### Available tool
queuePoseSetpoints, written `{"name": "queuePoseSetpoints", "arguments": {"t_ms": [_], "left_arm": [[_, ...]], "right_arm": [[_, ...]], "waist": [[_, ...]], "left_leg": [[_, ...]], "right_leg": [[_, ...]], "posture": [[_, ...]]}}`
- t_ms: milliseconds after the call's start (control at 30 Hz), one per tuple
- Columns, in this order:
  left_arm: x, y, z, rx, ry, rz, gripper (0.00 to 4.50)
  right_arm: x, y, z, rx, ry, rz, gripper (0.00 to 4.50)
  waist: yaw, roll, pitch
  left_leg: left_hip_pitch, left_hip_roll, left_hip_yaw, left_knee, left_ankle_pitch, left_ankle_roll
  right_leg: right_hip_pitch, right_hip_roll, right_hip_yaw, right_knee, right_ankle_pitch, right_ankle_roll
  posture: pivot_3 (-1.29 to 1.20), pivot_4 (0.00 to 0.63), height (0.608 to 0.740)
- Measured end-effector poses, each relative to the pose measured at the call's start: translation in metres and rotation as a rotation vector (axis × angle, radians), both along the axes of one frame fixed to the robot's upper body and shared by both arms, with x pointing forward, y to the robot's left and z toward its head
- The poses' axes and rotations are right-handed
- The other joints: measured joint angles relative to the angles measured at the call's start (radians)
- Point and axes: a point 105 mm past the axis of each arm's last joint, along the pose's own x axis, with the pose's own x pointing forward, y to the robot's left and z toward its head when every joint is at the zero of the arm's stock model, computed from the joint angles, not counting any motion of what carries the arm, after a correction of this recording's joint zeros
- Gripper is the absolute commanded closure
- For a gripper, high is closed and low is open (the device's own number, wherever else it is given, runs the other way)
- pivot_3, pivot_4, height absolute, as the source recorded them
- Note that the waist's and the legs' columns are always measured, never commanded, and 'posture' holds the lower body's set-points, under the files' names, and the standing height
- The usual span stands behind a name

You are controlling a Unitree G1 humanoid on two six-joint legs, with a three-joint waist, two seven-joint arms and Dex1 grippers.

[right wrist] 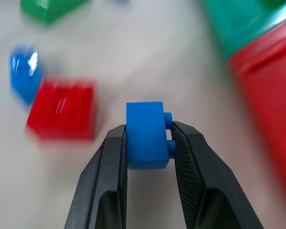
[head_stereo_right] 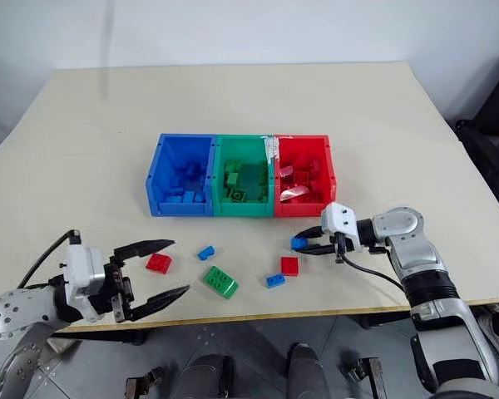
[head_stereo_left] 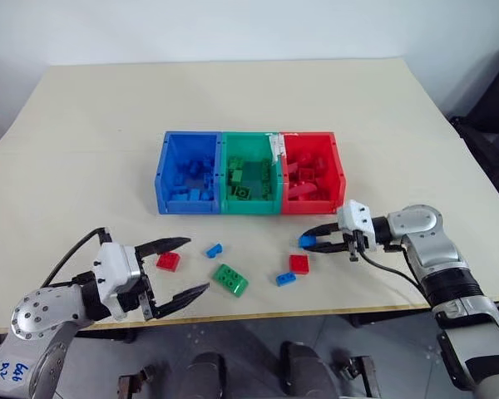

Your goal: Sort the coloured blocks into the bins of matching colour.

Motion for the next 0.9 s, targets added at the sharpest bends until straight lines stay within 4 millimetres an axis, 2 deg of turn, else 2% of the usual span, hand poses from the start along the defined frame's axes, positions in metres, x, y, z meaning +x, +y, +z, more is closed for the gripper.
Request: {"name": "queuePoseSetpoints", "arguments": {"t_ms": [100,233,333,400,467,533,633,733,800,900], "left_arm": [[0.002,0.019,0.002,-0.029,-0.017,0.116,0.00],[-0.001,0.055,-0.012,-0.072,0.008,0.328,0.00],[-0.006,0.079,-0.019,-0.093,0.011,0.473,0.00],[-0.011,0.088,-0.022,-0.096,0.009,0.527,0.00],[-0.012,0.090,-0.022,-0.097,0.000,0.544,0.00],[-0.012,0.090,-0.022,-0.097,-0.006,0.549,0.00],[-0.010,0.088,-0.021,-0.100,-0.009,0.542,0.00],[-0.004,0.076,-0.019,-0.093,-0.005,0.488,0.00],[0.000,0.067,-0.016,-0.083,-0.003,0.441,0.00],[0.005,0.056,-0.015,-0.061,0.018,0.373,0.00]], "right_arm": [[0.000,0.031,0.034,0.121,0.012,0.030,3.56],[0.005,0.087,0.075,0.233,-0.014,0.035,3.56],[0.013,0.126,0.091,0.264,-0.055,0.006,3.56],[0.021,0.149,0.098,0.275,-0.065,-0.028,3.56],[0.031,0.170,0.101,0.259,-0.086,-0.082,3.56],[0.036,0.181,0.101,0.247,-0.103,-0.106,3.56],[0.043,0.188,0.095,0.240,-0.092,-0.136,2.58],[0.049,0.191,0.093,0.243,-0.089,-0.161,1.61],[0.050,0.188,0.096,0.255,-0.100,-0.166,0.93],[0.049,0.169,0.103,0.267,-0.145,-0.162,0.02]], "waist": [[-0.005,0.000,0.000],[-0.003,0.000,0.000],[-0.002,0.000,0.000],[-0.002,-0.001,0.000],[0.000,-0.001,0.000],[0.000,-0.001,-0.001],[-0.004,-0.002,-0.001],[-0.008,-0.002,-0.001],[-0.008,-0.002,-0.001],[-0.005,-0.002,-0.001]], "left_leg": [[0.000,0.001,-0.005,0.000,-0.001,-0.001],[0.000,0.001,-0.006,0.000,-0.001,-0.002],[-0.001,0.000,-0.006,0.000,-0.001,-0.002],[-0.001,0.000,-0.006,0.000,-0.001,-0.002],[-0.001,-0.001,-0.007,0.000,-0.001,-0.002],[-0.002,-0.001,-0.009,0.000,-0.001,-0.002],[-0.002,-0.001,-0.008,0.000,-0.002,-0.001],[-0.002,-0.001,-0.008,-0.001,-0.002,-0.002],[-0.002,-0.001,-0.008,-0.001,-0.002,-0.002],[-0.002,-0.001,-0.008,-0.002,-0.002,-0.002]], "right_leg": [[-0.001,0.001,0.000,0.001,0.000,0.000],[-0.003,0.000,0.000,0.003,-0.001,-0.002],[-0.004,0.000,0.000,0.004,-0.001,-0.002],[-0.005,-0.001,-0.001,0.004,0.000,-0.003],[-0.005,-0.001,-0.002,0.006,0.000,-0.005],[-0.005,-0.001,-0.004,0.006,0.000,-0.007],[-0.005,-0.001,-0.004,0.007,0.001,-0.007],[-0.006,0.000,-0.005,0.007,0.000,-0.008],[-0.006,0.000,-0.006,0.007,0.000,-0.008],[-0.006,0.000,-0.007,0.007,0.000,-0.008]], "posture": [[0.00,0.150,0.740],[0.00,0.150,0.740],[0.00,0.150,0.740],[0.00,0.150,0.740],[0.00,0.150,0.740],[0.00,0.150,0.740],[0.00,0.150,0.740],[0.00,0.150,0.740],[0.00,0.150,0.740],[0.00,0.150,0.740]]}}
